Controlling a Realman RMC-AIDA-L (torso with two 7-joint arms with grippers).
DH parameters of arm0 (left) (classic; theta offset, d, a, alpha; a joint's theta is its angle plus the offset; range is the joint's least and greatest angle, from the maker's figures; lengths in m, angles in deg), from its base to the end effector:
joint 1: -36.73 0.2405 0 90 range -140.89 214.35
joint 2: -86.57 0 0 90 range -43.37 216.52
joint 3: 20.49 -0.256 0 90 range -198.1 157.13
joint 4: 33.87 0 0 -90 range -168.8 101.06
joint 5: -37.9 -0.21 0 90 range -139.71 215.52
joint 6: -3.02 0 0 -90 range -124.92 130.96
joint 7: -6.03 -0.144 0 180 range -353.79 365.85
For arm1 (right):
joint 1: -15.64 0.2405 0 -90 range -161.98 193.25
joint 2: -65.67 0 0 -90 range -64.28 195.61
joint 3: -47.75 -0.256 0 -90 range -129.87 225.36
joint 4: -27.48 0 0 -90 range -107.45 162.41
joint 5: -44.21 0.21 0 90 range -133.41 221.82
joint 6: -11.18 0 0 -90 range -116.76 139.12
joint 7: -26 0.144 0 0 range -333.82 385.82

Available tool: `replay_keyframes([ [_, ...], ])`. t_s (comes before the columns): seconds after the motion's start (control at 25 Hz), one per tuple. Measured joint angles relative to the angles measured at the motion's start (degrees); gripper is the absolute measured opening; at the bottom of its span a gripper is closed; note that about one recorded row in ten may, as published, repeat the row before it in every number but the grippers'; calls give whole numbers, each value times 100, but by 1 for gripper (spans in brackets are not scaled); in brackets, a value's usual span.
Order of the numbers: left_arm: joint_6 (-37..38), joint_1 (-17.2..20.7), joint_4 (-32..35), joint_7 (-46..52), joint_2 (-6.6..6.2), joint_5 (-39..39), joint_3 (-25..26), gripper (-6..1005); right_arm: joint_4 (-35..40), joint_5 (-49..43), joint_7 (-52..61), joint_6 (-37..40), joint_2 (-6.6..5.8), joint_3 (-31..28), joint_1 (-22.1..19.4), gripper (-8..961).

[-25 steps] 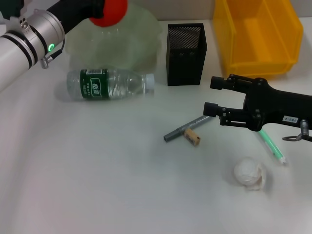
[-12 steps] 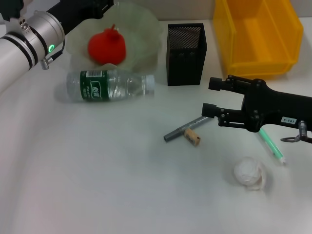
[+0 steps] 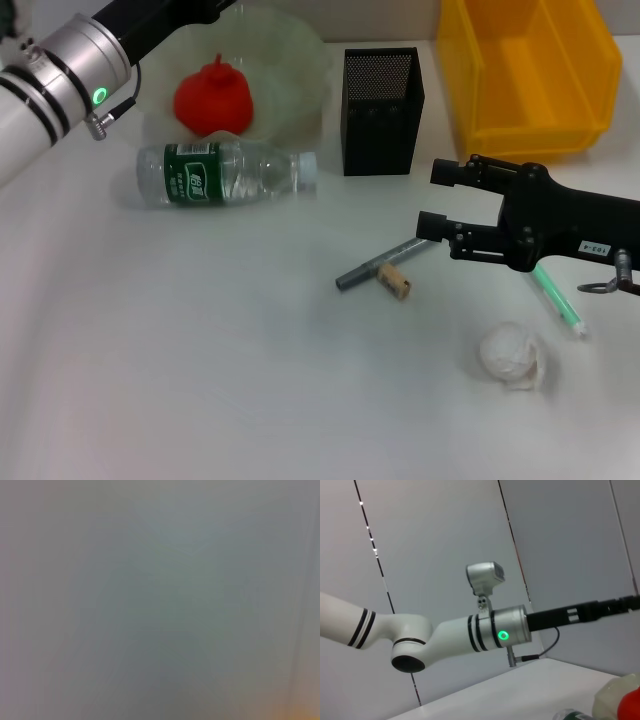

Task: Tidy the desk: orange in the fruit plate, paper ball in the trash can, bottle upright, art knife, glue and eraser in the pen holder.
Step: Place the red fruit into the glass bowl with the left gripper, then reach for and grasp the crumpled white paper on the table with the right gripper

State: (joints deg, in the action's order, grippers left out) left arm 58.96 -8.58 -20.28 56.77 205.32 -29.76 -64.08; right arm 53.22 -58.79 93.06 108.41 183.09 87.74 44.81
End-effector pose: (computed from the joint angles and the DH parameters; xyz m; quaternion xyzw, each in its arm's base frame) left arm -0.2154 0.4415 -0.0087 -0.8075 -0.2319 -0.3587 0.4069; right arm 0.2550 0.3045 -0.0058 -0.9106 0.1722 0.3612 0.1034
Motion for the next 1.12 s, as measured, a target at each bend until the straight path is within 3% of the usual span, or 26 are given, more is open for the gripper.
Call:
replay_keyframes([
  [0.12,311,110,128,303,-17,-13,-179,801,0,0,-1,10,0,-11,-8,772],
  [0.28,1391,637,761,1132,-86,-42,-1036,801,17,0,-3,11,-12,-16,-9,771],
  [0.32,1391,637,761,1132,-86,-42,-1036,801,21,0,-3,14,-20,-17,-9,771],
  [0.4,1819,903,1049,1405,-205,-59,-1591,801,31,0,-4,23,-33,-18,-9,771],
  [0.52,2046,1051,1123,1462,-289,-63,-1875,801,47,0,-10,25,-41,-19,-8,771],
  [0.56,2280,1190,1140,1502,-372,-142,-2085,801,53,-1,-13,26,-43,-19,-8,771],
  [0.72,2715,1300,1150,1632,-495,-591,-2185,801,61,-14,0,48,-82,-18,4,772],
  [0.8,3156,1349,1173,1734,-570,-1359,-2185,801,64,-18,28,59,-108,-18,13,772],
  [1.12,3792,1452,1348,1943,-630,-2486,-2189,801,378,-155,639,146,-208,30,36,772],
])
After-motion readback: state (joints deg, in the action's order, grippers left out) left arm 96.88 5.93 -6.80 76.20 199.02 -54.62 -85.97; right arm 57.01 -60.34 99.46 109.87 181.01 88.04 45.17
